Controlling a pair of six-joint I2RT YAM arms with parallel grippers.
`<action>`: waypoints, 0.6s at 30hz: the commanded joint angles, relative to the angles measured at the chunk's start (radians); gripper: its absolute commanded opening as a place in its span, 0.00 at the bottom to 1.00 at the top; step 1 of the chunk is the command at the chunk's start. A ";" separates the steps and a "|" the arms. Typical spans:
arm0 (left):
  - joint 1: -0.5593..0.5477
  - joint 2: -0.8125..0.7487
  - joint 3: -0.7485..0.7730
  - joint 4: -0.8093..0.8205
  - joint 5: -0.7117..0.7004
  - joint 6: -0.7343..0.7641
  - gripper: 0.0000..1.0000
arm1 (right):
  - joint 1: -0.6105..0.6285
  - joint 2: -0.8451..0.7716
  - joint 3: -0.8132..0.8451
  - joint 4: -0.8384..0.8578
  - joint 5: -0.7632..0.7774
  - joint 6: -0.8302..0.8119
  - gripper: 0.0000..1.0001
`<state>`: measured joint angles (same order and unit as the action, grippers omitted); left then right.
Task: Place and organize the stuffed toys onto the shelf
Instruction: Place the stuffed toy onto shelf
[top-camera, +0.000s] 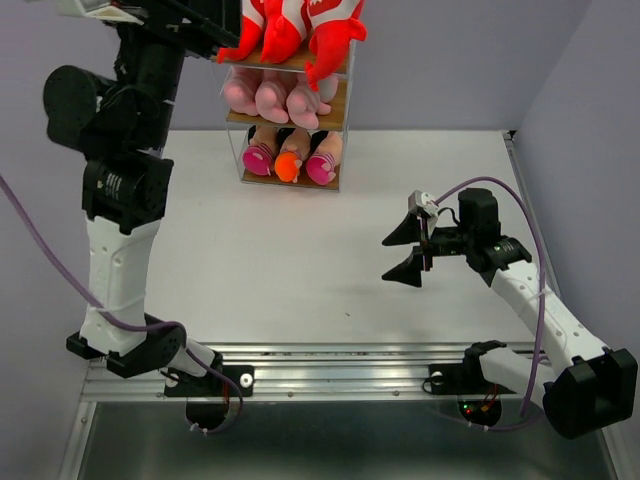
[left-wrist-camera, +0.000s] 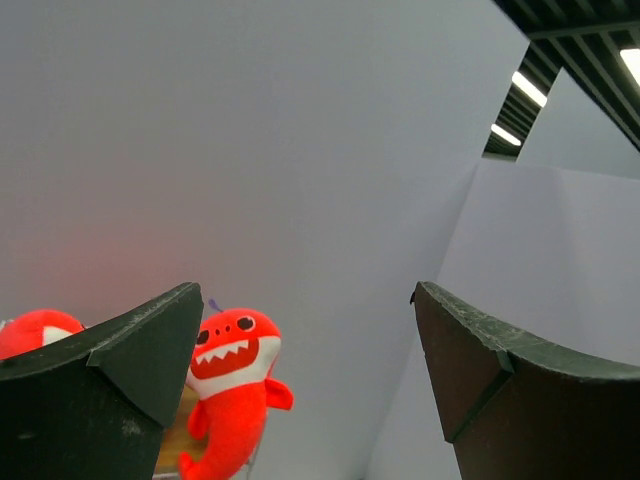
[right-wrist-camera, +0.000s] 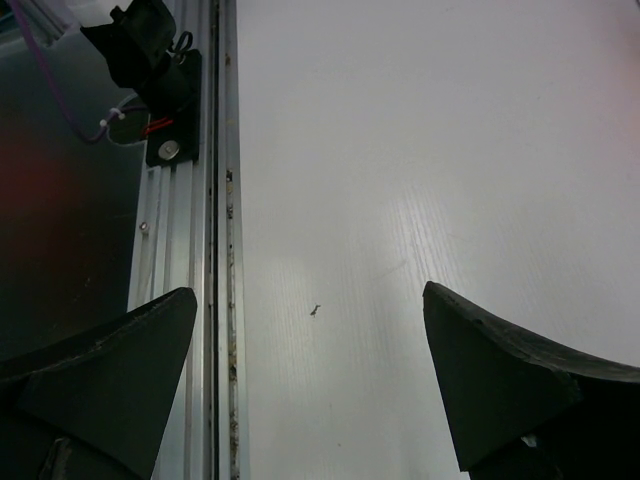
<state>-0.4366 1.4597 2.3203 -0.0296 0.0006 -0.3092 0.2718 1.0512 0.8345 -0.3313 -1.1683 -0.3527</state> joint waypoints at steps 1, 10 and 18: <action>0.002 0.140 0.007 -0.059 0.091 -0.034 0.97 | -0.009 -0.014 -0.005 0.034 -0.001 -0.017 1.00; -0.013 0.316 0.036 -0.113 0.082 0.048 0.95 | -0.009 -0.014 -0.006 0.034 0.006 -0.019 1.00; -0.036 0.413 0.071 -0.136 0.045 0.097 0.96 | -0.009 -0.003 -0.005 0.034 0.015 -0.022 1.00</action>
<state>-0.4622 1.9160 2.3196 -0.2333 0.0654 -0.2550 0.2684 1.0515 0.8345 -0.3313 -1.1587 -0.3550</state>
